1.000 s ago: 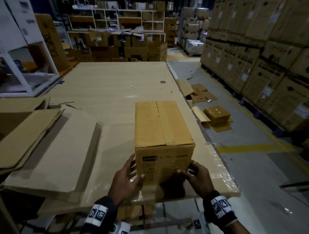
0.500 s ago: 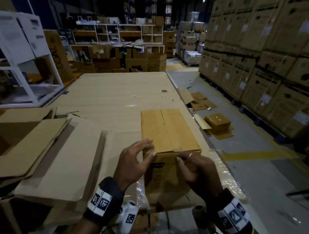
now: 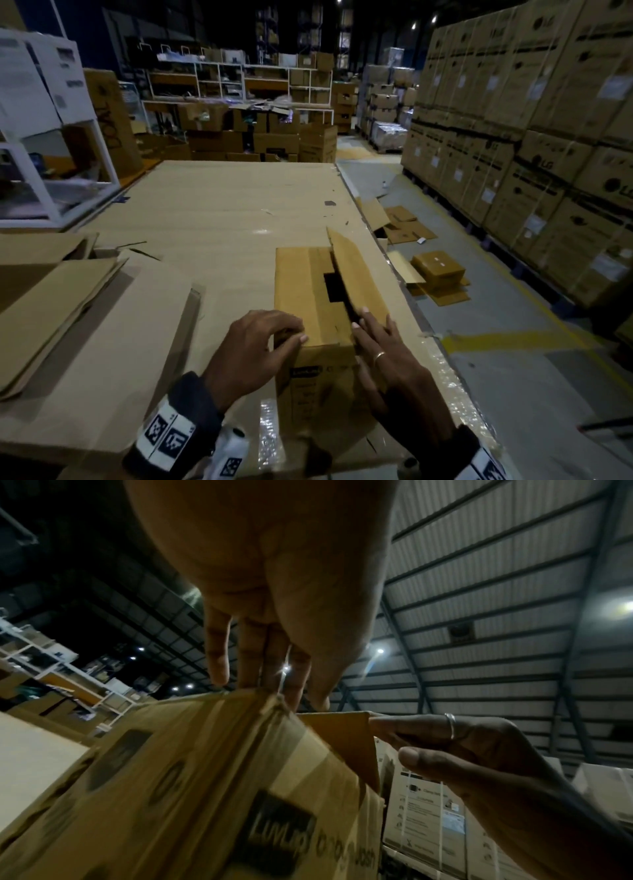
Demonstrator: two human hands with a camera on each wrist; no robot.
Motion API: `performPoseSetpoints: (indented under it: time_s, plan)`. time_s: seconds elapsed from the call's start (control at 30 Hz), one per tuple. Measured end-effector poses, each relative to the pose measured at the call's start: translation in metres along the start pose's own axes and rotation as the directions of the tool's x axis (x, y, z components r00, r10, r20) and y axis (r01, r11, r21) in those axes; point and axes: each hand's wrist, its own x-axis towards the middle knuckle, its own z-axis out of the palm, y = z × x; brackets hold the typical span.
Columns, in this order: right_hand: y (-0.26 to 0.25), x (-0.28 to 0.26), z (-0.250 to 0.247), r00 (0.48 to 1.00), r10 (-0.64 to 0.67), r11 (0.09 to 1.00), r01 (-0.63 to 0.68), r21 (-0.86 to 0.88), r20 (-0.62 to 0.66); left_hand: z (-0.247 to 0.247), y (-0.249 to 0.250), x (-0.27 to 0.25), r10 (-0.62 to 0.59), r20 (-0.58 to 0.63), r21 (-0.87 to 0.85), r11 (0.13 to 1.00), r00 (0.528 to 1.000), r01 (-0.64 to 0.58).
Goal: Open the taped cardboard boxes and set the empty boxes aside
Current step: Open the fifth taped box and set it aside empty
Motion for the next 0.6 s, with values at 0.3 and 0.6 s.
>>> performPoseSetpoints:
  time_s: [0.3,0.6]
  plan:
    - [0.021,0.018,-0.006,0.999,0.024,0.971,-0.029,-0.238,-0.025,-0.013,0.026,0.140,0.359,0.431,0.060,0.904,0.828,-0.424]
    - [0.068,0.044,-0.035,0.874,0.484,0.784,-0.452,-0.426,-0.037,0.063,0.037,0.248,0.343,0.711,0.062,0.839,0.614,-0.541]
